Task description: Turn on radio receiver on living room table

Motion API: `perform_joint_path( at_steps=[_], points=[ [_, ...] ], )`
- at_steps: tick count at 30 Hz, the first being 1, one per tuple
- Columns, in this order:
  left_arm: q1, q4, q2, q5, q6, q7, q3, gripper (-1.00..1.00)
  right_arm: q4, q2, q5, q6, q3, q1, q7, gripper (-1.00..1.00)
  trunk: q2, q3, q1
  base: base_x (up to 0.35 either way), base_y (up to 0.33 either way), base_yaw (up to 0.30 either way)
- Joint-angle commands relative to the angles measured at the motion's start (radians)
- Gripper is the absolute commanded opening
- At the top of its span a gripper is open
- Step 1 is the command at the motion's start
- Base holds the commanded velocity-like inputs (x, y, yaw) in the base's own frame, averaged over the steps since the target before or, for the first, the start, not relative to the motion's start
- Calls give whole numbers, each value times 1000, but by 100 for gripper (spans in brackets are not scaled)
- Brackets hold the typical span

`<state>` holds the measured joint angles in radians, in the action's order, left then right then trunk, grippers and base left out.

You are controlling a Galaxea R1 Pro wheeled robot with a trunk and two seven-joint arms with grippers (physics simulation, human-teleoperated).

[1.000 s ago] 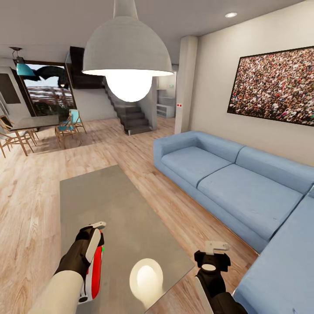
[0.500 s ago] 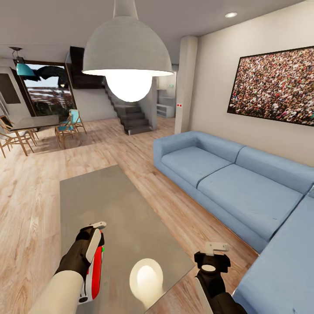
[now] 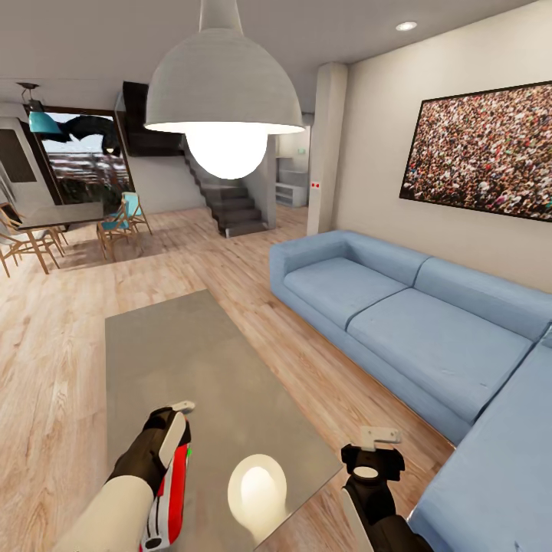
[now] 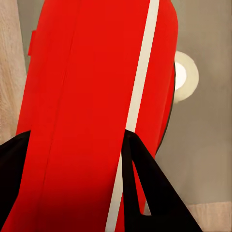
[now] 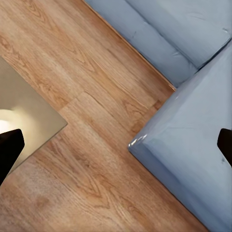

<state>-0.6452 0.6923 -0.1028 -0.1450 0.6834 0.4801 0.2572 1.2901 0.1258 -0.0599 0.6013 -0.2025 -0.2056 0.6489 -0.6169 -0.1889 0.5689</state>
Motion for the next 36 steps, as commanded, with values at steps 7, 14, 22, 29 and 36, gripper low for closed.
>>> perform_joint_path(
  at_steps=[7,14,22,29,36],
  points=[
    [-4,-18,-2,8,-4,0,-1,-100,0,0,0,0,0,0,0,100,0,0,0,0,0,0],
    [-4,10,-17,7,-5,0,-1,-100,0,0,0,0,0,0,-3,100,0,0,0,0,0,0],
    [-4,46,-19,8,-74,-31,-3,-100,0,0,0,0,0,0,-7,100,0,0,0,0,0,0],
    [-4,43,-20,10,-63,-74,-3,-100,0,0,0,0,0,0,-9,100,0,0,0,0,0,0],
    [-4,41,-19,14,-57,-77,-9,-100,-6,0,0,0,0,0,-9,100,0,0,0,0,0,0]
  ],
)
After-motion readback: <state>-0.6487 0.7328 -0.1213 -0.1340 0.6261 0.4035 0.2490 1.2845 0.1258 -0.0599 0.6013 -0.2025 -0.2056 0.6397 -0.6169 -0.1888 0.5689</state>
